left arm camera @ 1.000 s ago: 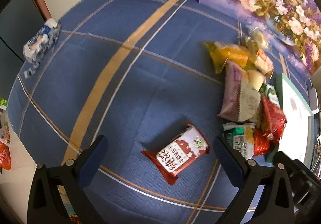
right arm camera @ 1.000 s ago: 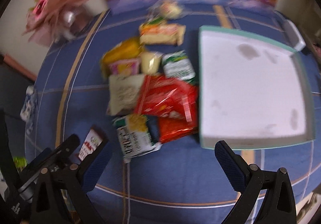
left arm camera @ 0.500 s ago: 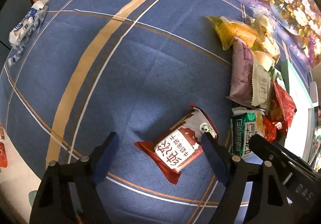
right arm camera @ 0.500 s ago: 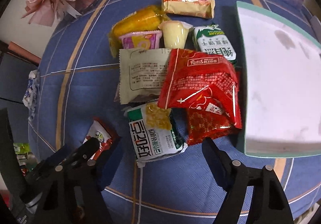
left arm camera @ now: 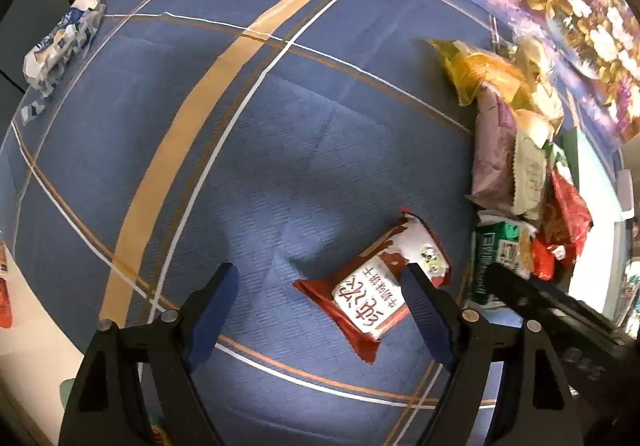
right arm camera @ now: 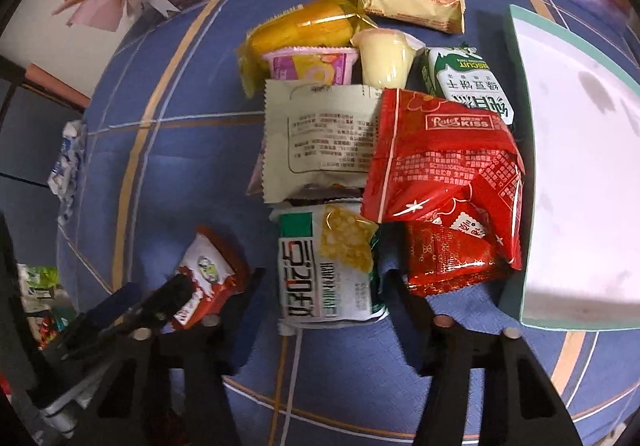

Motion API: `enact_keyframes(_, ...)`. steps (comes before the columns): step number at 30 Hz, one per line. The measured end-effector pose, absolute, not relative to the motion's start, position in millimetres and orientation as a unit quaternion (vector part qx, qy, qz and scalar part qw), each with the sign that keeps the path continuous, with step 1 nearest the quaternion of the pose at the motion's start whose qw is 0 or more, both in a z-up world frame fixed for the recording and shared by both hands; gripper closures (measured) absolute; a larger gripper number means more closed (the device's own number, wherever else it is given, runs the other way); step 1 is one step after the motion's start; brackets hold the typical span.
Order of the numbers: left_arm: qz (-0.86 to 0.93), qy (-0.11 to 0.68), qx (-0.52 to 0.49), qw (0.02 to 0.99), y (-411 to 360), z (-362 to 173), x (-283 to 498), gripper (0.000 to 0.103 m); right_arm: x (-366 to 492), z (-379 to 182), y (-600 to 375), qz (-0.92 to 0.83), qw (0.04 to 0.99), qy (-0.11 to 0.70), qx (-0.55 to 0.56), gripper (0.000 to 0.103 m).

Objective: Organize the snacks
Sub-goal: 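Grasp the red milk biscuit pack with the left tool while the right tool grasps the green corn snack bag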

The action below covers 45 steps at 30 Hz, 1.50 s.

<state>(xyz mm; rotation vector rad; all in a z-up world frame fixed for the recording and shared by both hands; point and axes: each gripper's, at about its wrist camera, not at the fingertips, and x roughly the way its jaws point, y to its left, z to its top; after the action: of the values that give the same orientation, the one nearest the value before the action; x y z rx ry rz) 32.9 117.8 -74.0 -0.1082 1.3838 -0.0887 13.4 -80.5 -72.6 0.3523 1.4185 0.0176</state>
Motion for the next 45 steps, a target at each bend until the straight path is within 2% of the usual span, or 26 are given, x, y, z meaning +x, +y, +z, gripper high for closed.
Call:
enact_keyframes(13,-0.081,0.628,-0.027,0.774,107,-65,29,0.02,-2,-84,-82,0.001,0.739,0.653,0.166,0.052)
enact_keyframes(15,-0.087,0.632,-0.023,0.77,102,-67,28,0.026,-4,-85,-82,0.0,0.738,0.654,0.166,0.052)
enact_keyframes(16,-0.093,0.635,-0.024,0.767,101,-69,28,0.032,-6,-86,-82,-0.001,0.738,0.654,0.163,0.052)
enact_keyframes(17,-0.094,0.636,-0.023,0.766,101,-70,28,0.032,-7,-86,-82,-0.001,0.738,0.655,0.163,0.052)
enact_keyframes(37,-0.101,0.648,-0.002,0.755,73,-89,23,0.034,-26,-84,-104,-0.003,0.734,0.661,0.155,0.052)
enact_keyframes(40,-0.118,0.649,-0.004,0.751,64,-96,24,0.054,-27,-82,-103,-0.003,0.735,0.662,0.148,0.052)
enact_keyframes(45,-0.13,0.643,-0.012,0.755,57,-93,23,0.061,-25,-83,-94,-0.005,0.738,0.66,0.14,0.052)
